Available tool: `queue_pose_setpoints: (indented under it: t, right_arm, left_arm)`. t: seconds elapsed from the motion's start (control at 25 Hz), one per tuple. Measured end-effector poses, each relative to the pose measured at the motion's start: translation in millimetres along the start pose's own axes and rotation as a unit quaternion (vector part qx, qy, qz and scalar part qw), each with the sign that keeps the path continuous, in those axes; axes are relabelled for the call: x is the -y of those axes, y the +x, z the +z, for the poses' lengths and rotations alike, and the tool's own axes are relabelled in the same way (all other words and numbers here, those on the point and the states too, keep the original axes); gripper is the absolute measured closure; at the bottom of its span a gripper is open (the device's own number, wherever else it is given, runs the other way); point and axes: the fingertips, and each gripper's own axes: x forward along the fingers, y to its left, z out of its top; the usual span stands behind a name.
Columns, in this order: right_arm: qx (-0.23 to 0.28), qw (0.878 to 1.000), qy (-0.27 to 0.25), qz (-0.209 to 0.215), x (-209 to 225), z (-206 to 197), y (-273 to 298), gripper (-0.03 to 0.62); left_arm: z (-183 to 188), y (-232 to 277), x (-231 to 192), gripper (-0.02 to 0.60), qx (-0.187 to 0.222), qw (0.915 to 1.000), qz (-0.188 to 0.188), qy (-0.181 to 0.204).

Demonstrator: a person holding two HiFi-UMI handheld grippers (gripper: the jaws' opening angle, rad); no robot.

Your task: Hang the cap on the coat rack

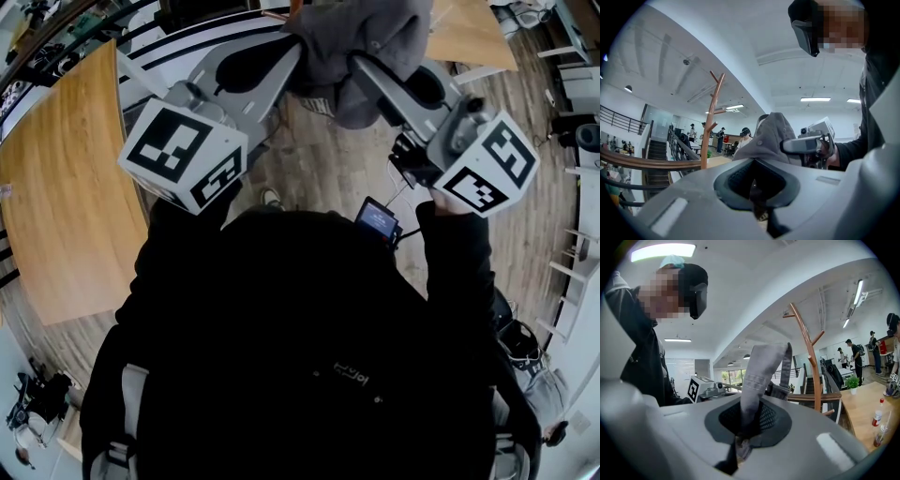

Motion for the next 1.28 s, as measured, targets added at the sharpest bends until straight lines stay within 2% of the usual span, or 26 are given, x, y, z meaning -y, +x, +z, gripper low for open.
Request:
queue_pose_setpoints:
  t: [0.16,0.36,0.48,0.56,0.68,0.76,0.84,0.96,1.04,1.12,1.2,1.28]
  right_arm:
    - [-0.003,1.0,-0.002,0.001,-24,25,20,0.577]
    - [-0.019,1.0,-0.004,0.004,-22,3,36,0.577]
    - [-0.019,1.0,-0.002,0.002,-27,9,39,0.577]
    - [-0.024,1.0,-0.003,0.003,-48,24,60,0.577]
    - [-0.039,0.999,0.002,0.004,-101,38,117,0.577]
    - [-0.043,0.999,0.012,0.007,-131,30,139,0.577]
    - [-0.04,0.999,0.015,0.015,-139,17,133,0.577]
    - [-0.035,0.999,0.009,0.031,-101,-1,97,0.577]
    - [-0.034,0.999,0.009,0.041,-42,-19,75,0.577]
    - [-0.033,0.998,0.005,0.059,25,-30,71,0.577]
    - [-0.03,0.996,-0.006,0.082,70,-18,83,0.577]
    - [-0.026,0.994,-0.015,0.101,98,9,94,0.577]
  left_arm:
    - [26,-28,-10,0.58,0.003,1.0,-0.003,0.0]
    - [-3,-33,-23,0.58,0.0,0.9998,0.001,-0.021]
    - [6,-37,-25,0.58,-0.002,0.9998,-0.002,-0.021]
    - [25,-64,-39,0.58,0.0,0.9998,-0.002,-0.022]
    - [50,-137,-71,0.58,0.003,0.9997,0.001,-0.026]
    - [48,-175,-78,0.58,0.003,0.9996,0.001,-0.028]
    - [38,-183,-70,0.58,0.002,0.9996,0.007,-0.026]
    - [19,-139,-54,0.581,-0.003,0.9995,0.027,-0.014]
    - [0,-78,-59,0.581,-0.005,0.9993,0.036,-0.011]
    - [-14,-16,-85,0.581,-0.006,0.9988,0.047,-0.009]
    - [-3,23,-119,0.58,-0.007,0.9982,0.059,-0.003]
    - [27,46,-146,0.58,-0.006,0.9976,0.069,0.002]
